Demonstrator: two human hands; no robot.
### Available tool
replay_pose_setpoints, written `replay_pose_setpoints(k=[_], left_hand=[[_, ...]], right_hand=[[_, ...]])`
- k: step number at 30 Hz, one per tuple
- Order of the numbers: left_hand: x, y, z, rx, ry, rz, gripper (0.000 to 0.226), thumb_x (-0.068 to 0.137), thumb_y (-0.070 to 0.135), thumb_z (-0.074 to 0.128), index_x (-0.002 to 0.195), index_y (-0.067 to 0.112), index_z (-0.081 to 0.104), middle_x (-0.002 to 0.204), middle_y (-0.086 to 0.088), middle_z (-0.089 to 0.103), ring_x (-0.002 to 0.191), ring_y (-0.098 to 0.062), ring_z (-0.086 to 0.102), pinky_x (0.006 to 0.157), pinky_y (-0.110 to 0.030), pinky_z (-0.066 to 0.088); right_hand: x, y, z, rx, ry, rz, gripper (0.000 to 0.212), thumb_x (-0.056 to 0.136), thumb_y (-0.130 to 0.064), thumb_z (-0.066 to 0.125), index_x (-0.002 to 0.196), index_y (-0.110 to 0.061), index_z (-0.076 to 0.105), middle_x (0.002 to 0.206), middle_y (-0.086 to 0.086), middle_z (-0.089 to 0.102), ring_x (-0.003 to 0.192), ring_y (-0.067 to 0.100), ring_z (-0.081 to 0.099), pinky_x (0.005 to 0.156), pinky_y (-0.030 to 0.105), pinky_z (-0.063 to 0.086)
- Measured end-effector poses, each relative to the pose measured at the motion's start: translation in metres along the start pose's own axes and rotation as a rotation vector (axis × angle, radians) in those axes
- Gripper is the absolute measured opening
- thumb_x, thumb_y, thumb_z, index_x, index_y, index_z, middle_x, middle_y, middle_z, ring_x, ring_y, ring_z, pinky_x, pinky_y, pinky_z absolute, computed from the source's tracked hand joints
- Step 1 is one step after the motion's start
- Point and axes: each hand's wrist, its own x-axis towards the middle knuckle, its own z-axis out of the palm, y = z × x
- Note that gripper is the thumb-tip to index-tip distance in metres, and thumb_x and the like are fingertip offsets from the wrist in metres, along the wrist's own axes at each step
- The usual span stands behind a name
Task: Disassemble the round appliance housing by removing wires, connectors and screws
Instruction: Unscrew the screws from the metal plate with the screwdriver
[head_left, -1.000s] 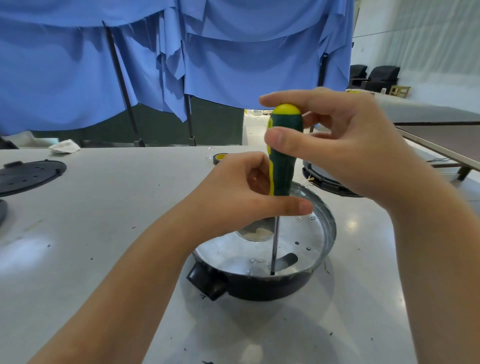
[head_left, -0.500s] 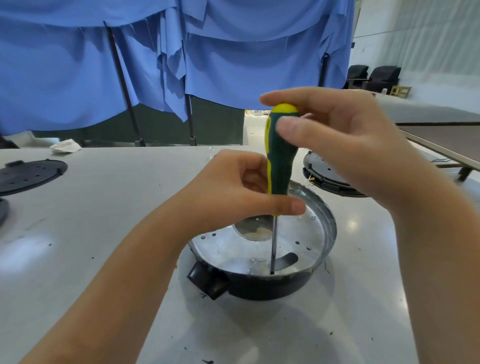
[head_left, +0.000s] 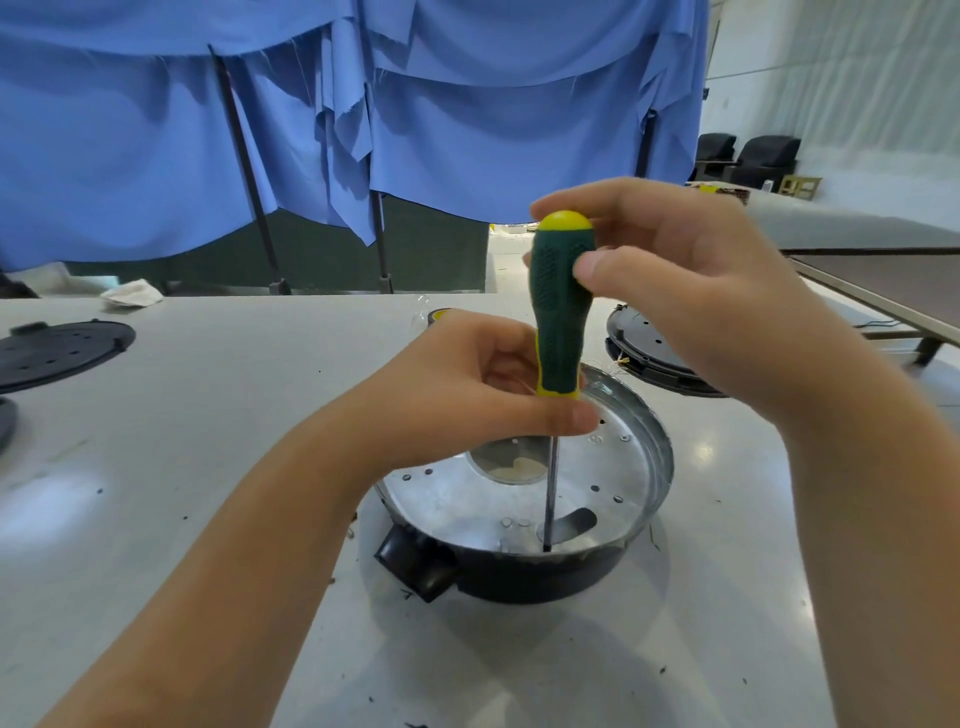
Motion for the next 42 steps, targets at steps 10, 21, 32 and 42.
replay_pose_setpoints(k=[10,21,32,42], left_hand=[[0.004,-0.003,0.005,0.190,0.096,0.034,0.045,0.063,0.042,0.082,0.095,0.014,0.068,0.076,-0.002,0.070,0.062,-0.011,0.066,0.049,-0.013,0.046],[0.006,-0.013,-0.006,0.243,-0.102,-0.083,0.034,0.069,0.048,0.075,0.097,0.029,0.071,0.086,0.011,0.073,0.078,-0.005,0.068,0.059,-0.012,0.049],[0.006,-0.038,0.012,0.587,-0.442,-0.266,0.005,0.083,0.034,0.070,0.087,0.032,0.072,0.081,0.012,0.068,0.066,0.004,0.058,0.056,-0.007,0.046],[0.009,-0.038,0.016,0.553,-0.477,-0.234,0.008,0.082,0.030,0.071,0.082,0.036,0.066,0.079,0.015,0.064,0.071,0.004,0.058,0.064,-0.013,0.049]], right_hand=[[0.002,0.007,0.006,-0.132,-0.007,-0.001,0.031,0.079,-0.040,0.073,0.104,-0.022,0.066,0.090,-0.002,0.070,0.086,0.012,0.068,0.083,0.038,0.056],[0.002,0.007,0.000,-0.081,0.108,-0.040,0.033,0.078,-0.036,0.073,0.106,-0.021,0.065,0.094,-0.002,0.070,0.089,0.010,0.066,0.085,0.027,0.054],[0.003,0.015,-0.003,-0.194,0.056,0.001,0.036,0.076,-0.048,0.073,0.104,-0.027,0.065,0.091,-0.008,0.069,0.082,0.009,0.065,0.079,0.034,0.057],[0.003,0.016,-0.004,-0.221,0.036,0.019,0.037,0.071,-0.053,0.071,0.100,-0.031,0.064,0.089,-0.013,0.068,0.081,0.006,0.066,0.078,0.033,0.057]])
